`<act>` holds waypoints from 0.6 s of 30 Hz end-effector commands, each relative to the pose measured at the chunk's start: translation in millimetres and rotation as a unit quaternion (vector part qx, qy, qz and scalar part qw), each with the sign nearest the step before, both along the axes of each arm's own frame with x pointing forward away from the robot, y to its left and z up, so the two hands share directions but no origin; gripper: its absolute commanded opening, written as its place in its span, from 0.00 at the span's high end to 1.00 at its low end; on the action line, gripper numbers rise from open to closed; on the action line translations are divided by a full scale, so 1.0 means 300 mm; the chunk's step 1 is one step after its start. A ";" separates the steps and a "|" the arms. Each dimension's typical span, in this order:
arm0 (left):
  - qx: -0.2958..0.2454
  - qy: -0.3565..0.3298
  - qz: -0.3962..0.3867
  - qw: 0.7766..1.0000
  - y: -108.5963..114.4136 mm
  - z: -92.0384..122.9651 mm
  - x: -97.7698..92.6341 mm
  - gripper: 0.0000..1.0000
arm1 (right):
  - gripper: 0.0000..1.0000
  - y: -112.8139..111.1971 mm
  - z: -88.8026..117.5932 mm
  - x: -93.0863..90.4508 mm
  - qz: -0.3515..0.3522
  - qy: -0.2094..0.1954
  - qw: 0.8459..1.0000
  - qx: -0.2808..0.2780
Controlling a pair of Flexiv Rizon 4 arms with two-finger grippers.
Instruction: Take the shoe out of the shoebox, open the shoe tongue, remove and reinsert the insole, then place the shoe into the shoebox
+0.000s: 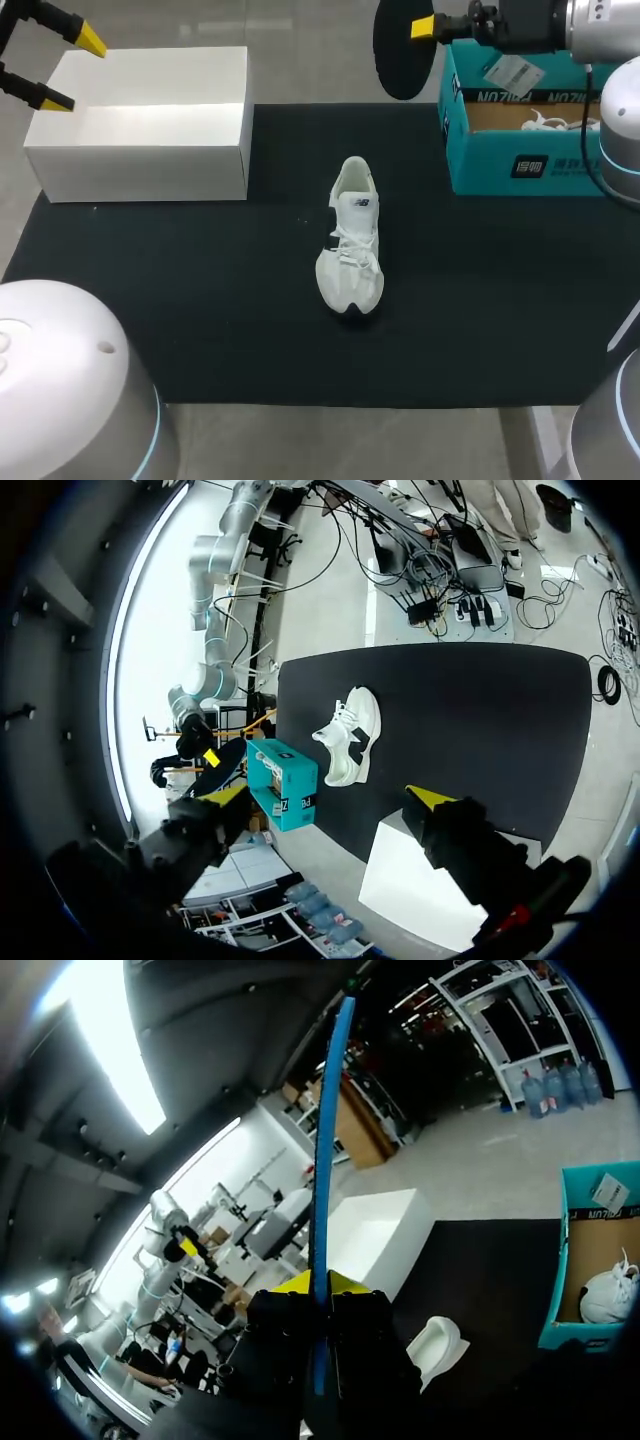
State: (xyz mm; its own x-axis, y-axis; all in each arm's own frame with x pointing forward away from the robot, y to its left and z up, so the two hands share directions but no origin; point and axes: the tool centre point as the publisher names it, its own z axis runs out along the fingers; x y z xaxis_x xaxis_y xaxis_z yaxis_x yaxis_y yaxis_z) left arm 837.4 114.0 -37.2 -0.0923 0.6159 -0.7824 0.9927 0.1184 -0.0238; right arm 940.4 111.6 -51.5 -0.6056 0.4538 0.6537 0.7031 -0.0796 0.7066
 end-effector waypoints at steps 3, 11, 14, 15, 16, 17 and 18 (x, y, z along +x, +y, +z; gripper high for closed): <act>0.001 0.000 -0.001 1.000 0.000 0.000 0.002 0.00 | 1.00 0.007 0.000 0.002 -0.001 0.001 1.000 -0.002; 0.001 0.000 -0.001 1.000 0.000 0.000 0.002 0.00 | 1.00 0.055 0.010 0.055 0.090 -0.073 0.992 -0.040; 0.001 0.000 -0.001 1.000 0.000 0.000 0.002 0.00 | 1.00 0.074 0.002 0.086 0.141 -0.098 0.984 -0.037; 0.001 0.000 -0.001 1.000 0.000 0.000 0.002 0.00 | 1.00 0.076 -0.005 0.093 0.141 -0.099 0.984 -0.044; 0.001 0.000 -0.001 1.000 0.000 0.000 0.002 0.00 | 1.00 0.079 -0.011 0.100 0.149 -0.104 0.983 -0.038; 0.001 0.000 -0.001 1.000 0.000 0.000 0.002 0.00 | 1.00 0.083 -0.018 0.107 0.159 -0.109 0.981 -0.023; 0.001 0.000 -0.001 1.000 0.000 0.000 0.002 0.00 | 1.00 0.087 -0.026 0.113 0.161 -0.109 0.981 -0.019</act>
